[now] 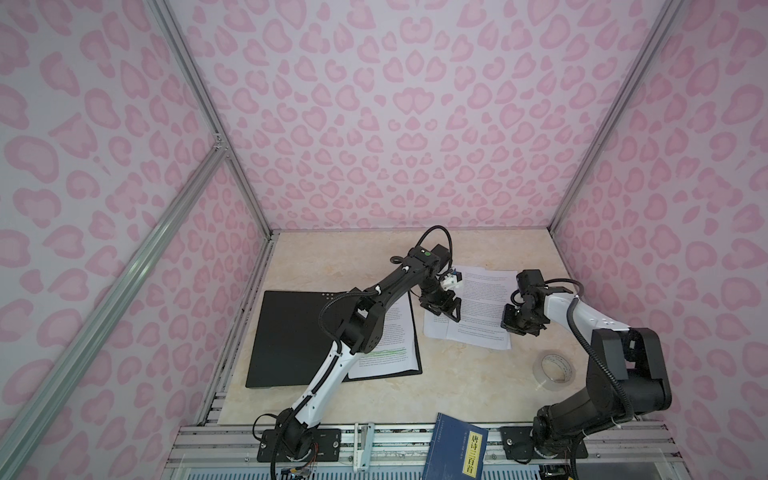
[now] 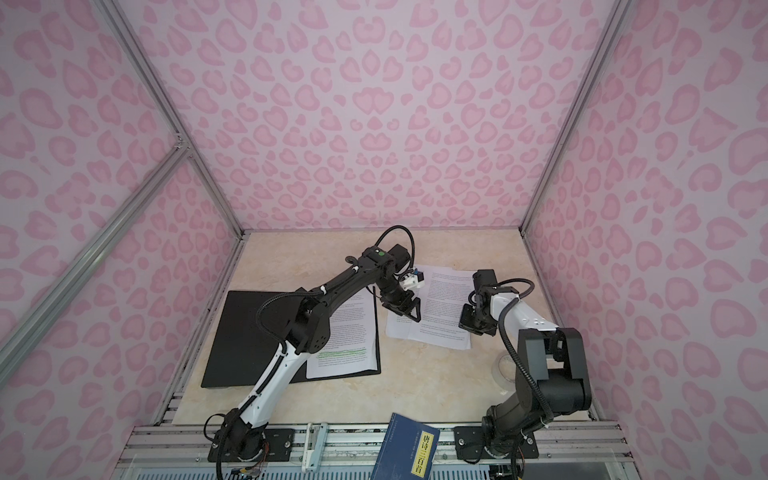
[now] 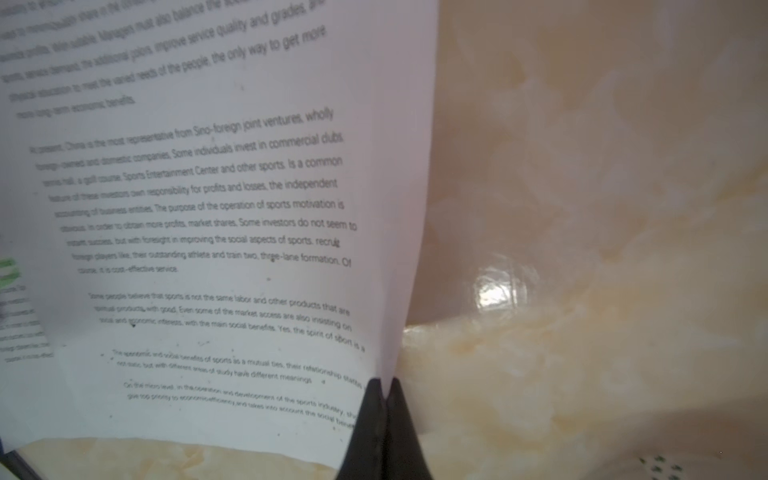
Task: Put the files into the folder
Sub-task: 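Grasp the edge of the top loose sheet with the right gripper, then lift the sheet with the right gripper while left gripper rises away, then carry the held sheet toward the open folder with the right gripper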
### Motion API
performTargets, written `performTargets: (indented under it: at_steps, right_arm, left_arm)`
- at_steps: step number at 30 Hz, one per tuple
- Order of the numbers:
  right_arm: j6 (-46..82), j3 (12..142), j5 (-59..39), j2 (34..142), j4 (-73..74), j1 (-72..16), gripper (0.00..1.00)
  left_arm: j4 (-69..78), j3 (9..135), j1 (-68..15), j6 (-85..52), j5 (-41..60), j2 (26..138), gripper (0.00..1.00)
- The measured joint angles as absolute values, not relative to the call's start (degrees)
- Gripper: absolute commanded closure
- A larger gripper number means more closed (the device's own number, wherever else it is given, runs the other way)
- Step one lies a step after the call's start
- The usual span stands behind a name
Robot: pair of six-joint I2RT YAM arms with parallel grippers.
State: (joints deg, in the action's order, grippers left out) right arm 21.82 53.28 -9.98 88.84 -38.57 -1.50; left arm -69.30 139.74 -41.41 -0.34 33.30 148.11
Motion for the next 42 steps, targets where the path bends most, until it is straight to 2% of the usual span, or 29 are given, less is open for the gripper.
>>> performTargets:
  at_steps: [7, 14, 21, 31, 36, 42]
  right_arm:
    - [21.2, 58.5, -12.6, 84.6, -42.1, -1.7, 0.95]
    - [20.3, 71.2, -15.6, 80.9, -48.3, -4.1, 0.96]
    - [20.0, 87.4, -16.7, 84.6, -56.0, -13.2, 0.94]
    - [22.8, 106.3, -17.0, 94.2, -62.0, -29.9, 0.93]
    - [25.5, 108.2, -19.3, 96.6, -60.9, -37.8, 0.92]
    - [31.0, 99.4, -20.7, 95.5, -52.9, -42.4, 0.92]
  left_arm:
    - [-69.8, 140.5, -39.0, 0.7, 31.9, 139.5, 0.16]
    - [-68.6, 138.1, -27.2, 0.4, 31.6, 123.7, 0.16]
    - [-68.4, 132.7, -14.7, -0.2, 31.5, 113.8, 0.16]
    - [-68.5, 125.3, -1.7, -1.3, 34.2, 106.6, 0.16]
    - [-68.5, 125.3, 3.3, -1.9, 36.8, 105.5, 0.16]
    - [-68.9, 124.2, 4.6, -1.9, 38.9, 105.5, 0.16]
